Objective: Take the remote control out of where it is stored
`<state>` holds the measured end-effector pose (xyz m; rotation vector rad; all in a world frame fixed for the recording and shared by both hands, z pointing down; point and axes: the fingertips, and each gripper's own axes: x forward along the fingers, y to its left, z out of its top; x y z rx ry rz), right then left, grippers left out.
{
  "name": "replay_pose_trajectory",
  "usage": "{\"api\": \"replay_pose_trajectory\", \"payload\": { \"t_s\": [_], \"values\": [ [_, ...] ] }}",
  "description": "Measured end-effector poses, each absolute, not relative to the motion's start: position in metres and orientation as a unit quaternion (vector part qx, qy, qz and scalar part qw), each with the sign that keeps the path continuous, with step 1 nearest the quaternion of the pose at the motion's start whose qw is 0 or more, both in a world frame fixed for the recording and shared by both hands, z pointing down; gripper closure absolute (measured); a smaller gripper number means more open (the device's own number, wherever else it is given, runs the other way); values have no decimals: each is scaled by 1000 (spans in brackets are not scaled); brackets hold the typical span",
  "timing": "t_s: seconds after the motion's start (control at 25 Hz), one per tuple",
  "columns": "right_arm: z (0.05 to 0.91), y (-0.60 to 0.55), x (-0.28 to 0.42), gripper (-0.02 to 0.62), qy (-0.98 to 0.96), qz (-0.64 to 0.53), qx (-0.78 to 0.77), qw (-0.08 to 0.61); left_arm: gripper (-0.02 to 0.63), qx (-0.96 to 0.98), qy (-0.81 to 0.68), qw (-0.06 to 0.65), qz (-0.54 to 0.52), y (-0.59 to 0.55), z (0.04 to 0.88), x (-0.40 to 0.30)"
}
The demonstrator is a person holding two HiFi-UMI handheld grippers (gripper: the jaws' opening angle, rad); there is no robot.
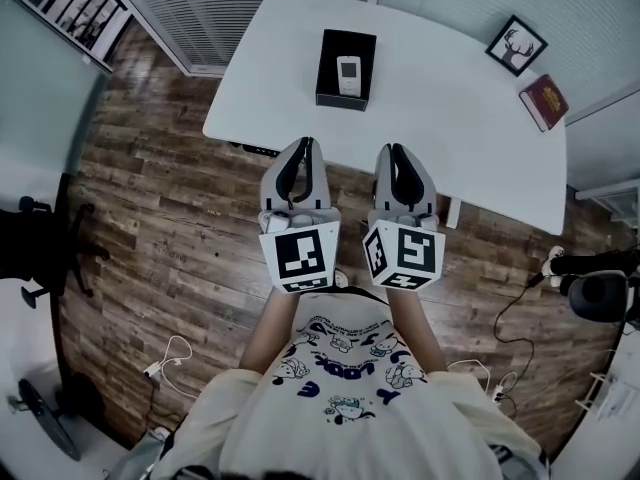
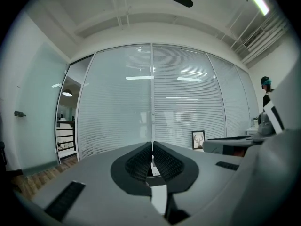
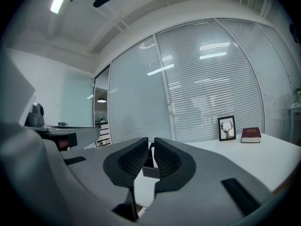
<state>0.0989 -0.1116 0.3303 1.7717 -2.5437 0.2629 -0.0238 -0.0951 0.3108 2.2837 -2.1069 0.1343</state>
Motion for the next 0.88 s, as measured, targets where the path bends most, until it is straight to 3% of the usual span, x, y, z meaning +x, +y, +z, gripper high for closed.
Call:
{"api": "replay_pose_trajectory", "payload": {
  "t_s": [0.88],
  "values": [
    [350, -267, 83, 538, -782, 106, 613, 36, 583, 780, -618, 72, 65, -266, 347, -34]
  ]
}}
